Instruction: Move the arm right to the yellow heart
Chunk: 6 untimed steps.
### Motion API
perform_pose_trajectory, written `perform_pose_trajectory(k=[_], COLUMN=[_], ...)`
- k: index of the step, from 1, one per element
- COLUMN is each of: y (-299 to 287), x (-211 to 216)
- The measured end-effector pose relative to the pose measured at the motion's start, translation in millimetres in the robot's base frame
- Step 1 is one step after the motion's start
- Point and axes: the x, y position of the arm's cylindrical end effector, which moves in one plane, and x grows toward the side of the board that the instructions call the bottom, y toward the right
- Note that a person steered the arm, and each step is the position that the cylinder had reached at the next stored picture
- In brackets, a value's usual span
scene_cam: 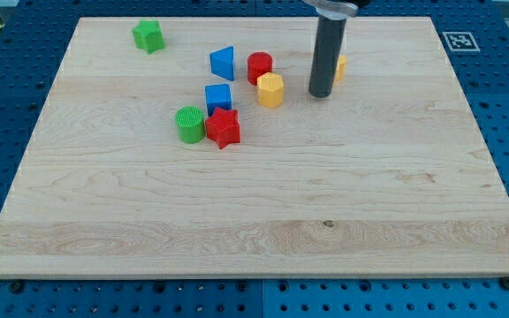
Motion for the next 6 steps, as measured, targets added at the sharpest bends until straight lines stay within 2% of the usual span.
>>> perform_pose_trajectory(k=[1, 3, 4, 6], y=[17, -28, -11, 78], x=[-16, -84, -84, -73])
